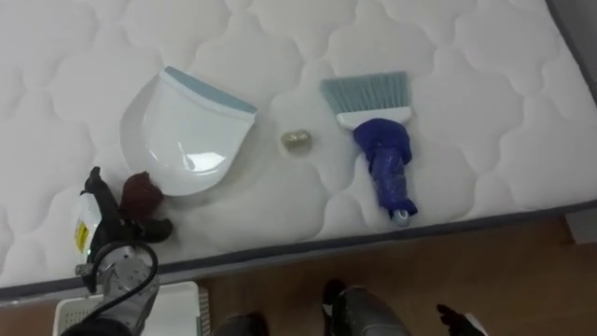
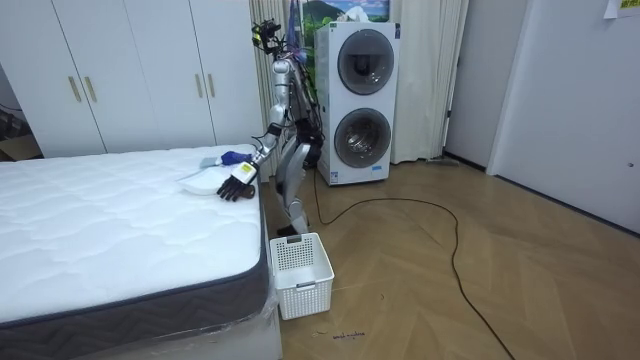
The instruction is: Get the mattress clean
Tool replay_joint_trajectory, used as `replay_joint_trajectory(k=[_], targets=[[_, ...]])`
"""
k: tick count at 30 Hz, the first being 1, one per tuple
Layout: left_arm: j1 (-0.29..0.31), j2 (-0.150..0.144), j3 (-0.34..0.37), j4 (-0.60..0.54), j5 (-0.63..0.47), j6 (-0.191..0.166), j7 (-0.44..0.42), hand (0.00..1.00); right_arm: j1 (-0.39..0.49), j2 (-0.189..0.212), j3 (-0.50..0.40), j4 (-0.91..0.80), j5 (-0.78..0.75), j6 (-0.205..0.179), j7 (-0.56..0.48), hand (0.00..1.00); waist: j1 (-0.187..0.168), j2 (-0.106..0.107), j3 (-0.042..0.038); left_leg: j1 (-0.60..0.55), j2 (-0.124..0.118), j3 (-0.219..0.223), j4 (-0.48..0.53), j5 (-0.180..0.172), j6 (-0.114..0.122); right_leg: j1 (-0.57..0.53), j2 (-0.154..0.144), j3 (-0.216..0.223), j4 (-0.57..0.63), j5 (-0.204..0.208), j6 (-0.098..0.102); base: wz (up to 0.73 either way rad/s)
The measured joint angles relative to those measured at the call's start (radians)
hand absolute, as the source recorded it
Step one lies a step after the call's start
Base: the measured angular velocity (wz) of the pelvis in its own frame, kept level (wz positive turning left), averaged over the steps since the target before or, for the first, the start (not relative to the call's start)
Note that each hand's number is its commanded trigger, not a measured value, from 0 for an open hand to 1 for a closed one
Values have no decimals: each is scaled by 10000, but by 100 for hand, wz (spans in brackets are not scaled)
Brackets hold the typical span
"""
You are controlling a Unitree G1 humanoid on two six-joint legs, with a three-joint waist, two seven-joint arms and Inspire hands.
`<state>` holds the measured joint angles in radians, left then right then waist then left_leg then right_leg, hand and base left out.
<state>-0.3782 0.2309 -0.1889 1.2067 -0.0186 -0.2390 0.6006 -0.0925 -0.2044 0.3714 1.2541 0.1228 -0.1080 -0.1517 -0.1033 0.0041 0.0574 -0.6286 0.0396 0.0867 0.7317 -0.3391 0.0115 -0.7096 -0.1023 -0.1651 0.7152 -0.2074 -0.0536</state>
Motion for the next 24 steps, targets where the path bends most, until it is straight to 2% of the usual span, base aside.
replay_joint_trajectory(k=[3, 7, 8, 11, 12, 16, 17, 20, 24], targets=[[1, 4, -50, 43, -505, 33, -318, 0, 64, -66, 67, -236, 10, 13, -28, 0, 25, 21, -1, -36, 17, -13, 193, -73, -57, -64, -2, 13, 218, -110, -54, -1], [1, 80, -116, 70, -571, 161, -671, 0, 211, -141, 190, -543, -184, 124, -115, 0, -23, 21, -9, -139, -65, -25, 346, -176, -82, -249, -34, 157, 555, -305, -22, 1], [-4, 80, -124, 55, -575, 188, -710, 26, 213, -157, 191, -591, -188, 191, -117, 0, -34, 13, -14, -217, -154, -31, 358, -175, -81, -401, -93, 222, 691, -341, -21, 0], [-49, 84, -148, 44, -575, 307, -733, 74, 321, -160, 210, -758, -144, 454, -119, 0, -70, 29, -24, -367, -220, -26, 516, -201, -83, -616, -179, 263, 957, -423, -48, 1], [-91, 104, -143, 62, -573, 414, -733, 98, 378, -161, 221, -768, -139, 473, -127, 0, -88, 29, -24, -404, -216, -50, 600, -239, -87, -631, -179, 259, 1035, -460, -62, 0], [-258, 269, -134, 173, -573, 695, -621, 100, 368, -185, 343, -778, -114, 732, -233, 0, -199, 41, -32, -503, -188, -70, 752, -302, -88, -686, -161, 257, 1112, -472, -70, 0], [-329, 487, -134, 290, -574, 737, -576, 100, 362, -194, 385, -834, -114, 774, -232, 0, -279, 49, -42, -612, -176, -69, 849, -323, -98, -786, -162, 254, 1168, -472, -71, 0], [-537, 848, -130, 312, -588, 968, -575, 100, 392, -217, 413, -903, -151, 912, -193, 0, -318, 58, -46, -786, -176, -59, 1024, -335, -61, -959, -178, 266, 1288, -451, -82, 0], [-768, 1052, -164, 313, -584, 1409, -632, 100, 404, -266, 446, -949, -184, 1194, -64, 0, -356, 62, -47, -913, -201, -52, 1128, -360, -24, -1034, -227, 241, 1356, -440, -52, 1]])
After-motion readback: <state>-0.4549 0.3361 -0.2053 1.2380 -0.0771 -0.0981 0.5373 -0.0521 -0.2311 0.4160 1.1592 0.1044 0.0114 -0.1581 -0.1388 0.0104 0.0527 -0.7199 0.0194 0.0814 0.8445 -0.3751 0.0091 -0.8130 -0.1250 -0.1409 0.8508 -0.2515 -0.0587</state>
